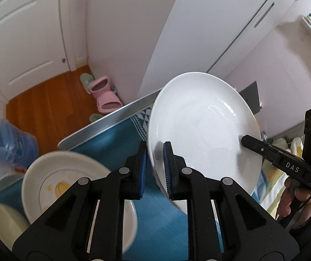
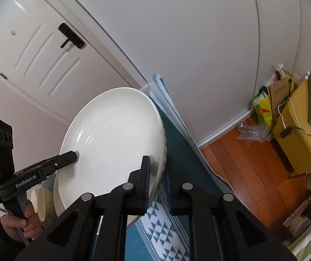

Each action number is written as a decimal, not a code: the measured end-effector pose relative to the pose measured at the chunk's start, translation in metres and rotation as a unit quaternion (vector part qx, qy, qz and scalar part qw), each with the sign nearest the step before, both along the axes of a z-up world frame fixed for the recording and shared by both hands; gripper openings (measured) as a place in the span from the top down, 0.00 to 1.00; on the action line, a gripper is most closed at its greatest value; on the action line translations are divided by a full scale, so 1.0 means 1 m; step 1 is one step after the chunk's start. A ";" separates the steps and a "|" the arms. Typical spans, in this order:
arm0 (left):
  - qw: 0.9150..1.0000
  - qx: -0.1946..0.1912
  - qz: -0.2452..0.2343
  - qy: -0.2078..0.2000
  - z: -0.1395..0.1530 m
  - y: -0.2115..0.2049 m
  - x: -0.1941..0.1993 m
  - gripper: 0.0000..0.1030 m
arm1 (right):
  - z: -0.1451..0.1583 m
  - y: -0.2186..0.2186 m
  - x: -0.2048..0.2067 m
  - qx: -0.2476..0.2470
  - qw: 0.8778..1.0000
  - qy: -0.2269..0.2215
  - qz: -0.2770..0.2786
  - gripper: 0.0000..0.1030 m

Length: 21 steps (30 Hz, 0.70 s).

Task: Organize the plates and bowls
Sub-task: 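Carry the white plate with both tools and lower it onto the yellow plate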

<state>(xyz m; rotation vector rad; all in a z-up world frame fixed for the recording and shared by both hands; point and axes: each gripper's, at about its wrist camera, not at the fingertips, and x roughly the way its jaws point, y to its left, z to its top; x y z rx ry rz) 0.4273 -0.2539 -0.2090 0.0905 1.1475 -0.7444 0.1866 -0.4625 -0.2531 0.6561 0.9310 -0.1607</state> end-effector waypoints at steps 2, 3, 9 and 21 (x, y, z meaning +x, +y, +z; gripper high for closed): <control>1.000 -0.004 0.017 -0.010 0.016 0.010 -0.014 0.88 | 0.013 0.003 -0.005 -0.006 1.000 -0.009 0.013 0.88; 1.000 -0.006 0.025 -0.014 0.022 0.014 -0.022 0.88 | 0.020 0.005 -0.007 -0.008 1.000 -0.013 0.020 0.88; 0.996 -0.022 0.084 -0.038 0.057 0.049 -0.075 0.88 | 0.054 0.022 -0.027 -0.012 0.997 -0.039 0.072 0.88; 0.974 -0.013 0.224 -0.043 0.067 0.139 -0.188 0.88 | 0.076 0.089 -0.069 -0.012 0.977 -0.055 0.204 0.88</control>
